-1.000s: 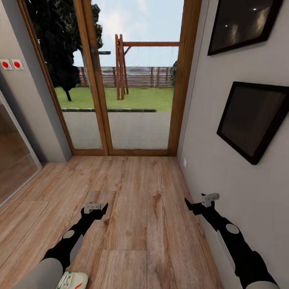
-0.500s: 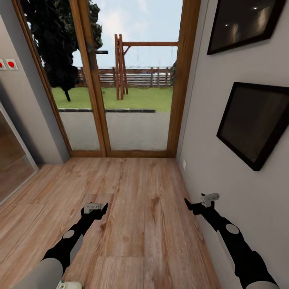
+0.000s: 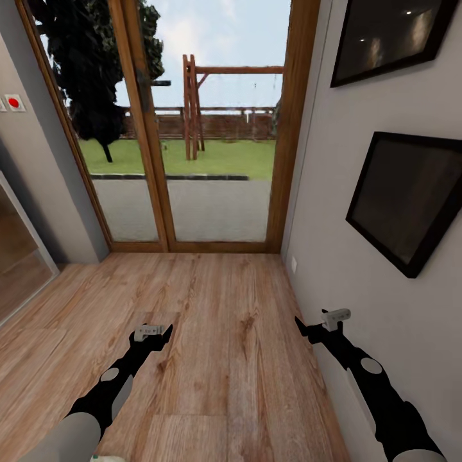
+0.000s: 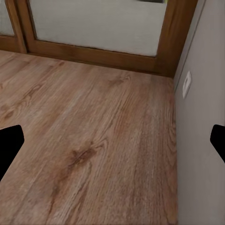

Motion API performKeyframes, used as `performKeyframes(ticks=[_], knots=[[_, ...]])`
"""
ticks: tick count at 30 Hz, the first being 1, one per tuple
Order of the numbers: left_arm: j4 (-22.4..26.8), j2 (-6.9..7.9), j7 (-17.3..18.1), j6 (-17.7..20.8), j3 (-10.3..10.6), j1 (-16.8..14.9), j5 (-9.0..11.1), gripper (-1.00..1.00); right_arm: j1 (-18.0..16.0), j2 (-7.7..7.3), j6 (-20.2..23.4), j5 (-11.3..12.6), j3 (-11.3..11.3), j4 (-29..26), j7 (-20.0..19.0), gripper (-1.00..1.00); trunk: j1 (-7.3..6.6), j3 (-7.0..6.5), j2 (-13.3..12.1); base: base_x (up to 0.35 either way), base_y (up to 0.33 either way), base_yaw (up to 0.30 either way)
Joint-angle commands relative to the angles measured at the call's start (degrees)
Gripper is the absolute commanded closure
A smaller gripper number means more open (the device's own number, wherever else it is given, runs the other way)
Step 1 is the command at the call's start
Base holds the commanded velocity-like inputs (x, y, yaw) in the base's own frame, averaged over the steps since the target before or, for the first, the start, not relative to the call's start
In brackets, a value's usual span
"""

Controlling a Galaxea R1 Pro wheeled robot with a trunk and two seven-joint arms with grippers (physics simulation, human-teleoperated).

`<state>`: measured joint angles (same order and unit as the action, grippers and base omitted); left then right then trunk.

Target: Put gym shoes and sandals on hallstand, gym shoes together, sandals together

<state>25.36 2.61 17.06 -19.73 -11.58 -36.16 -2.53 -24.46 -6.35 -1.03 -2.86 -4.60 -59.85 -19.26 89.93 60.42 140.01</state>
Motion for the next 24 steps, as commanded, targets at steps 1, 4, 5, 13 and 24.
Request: performKeyframes(ticks=[1, 4, 5, 13, 24], knots=[[-0.05, -0.05, 0.49, -0.14, -0.47, -0.05, -0.27, -1.0, -0.02, 0.02, -0.11, -0.3, -0.14, 0.0, -0.34, -1.0, -0.01, 0.05, 0.02, 0.011, -0.003, 0.0], [-0.05, -0.02, 0.5, -0.14, -0.47, -0.05, -0.27, -1.0, -0.03, 0.02, -0.11, -0.3, -0.11, 0.0, -0.34, -1.0, -0.01, 0.05, 0.02, 0.052, -0.013, 0.0], [-0.05, -0.02, 0.5, -0.14, -0.47, -0.05, -0.27, -1.0, -0.03, 0.02, -0.11, -0.3, -0.11, 0.0, -0.34, -1.0, -0.01, 0.05, 0.02, 0.083, -0.026, 0.0], [-0.05, -0.02, 0.52, -0.14, -0.46, -0.05, -0.28, -1.0, -0.01, 0.02, -0.11, -0.3, -0.11, 0.0, -0.34, -1.0, -0.01, 0.05, 0.02, 0.178, -0.08, 0.0], [-0.05, 0.02, 0.52, -0.16, -0.46, -0.05, -0.28, -1.0, -0.02, 0.02, -0.11, -0.3, -0.06, 0.0, -0.34, -1.0, -0.01, 0.05, 0.02, 0.037, -0.015, 0.0]])
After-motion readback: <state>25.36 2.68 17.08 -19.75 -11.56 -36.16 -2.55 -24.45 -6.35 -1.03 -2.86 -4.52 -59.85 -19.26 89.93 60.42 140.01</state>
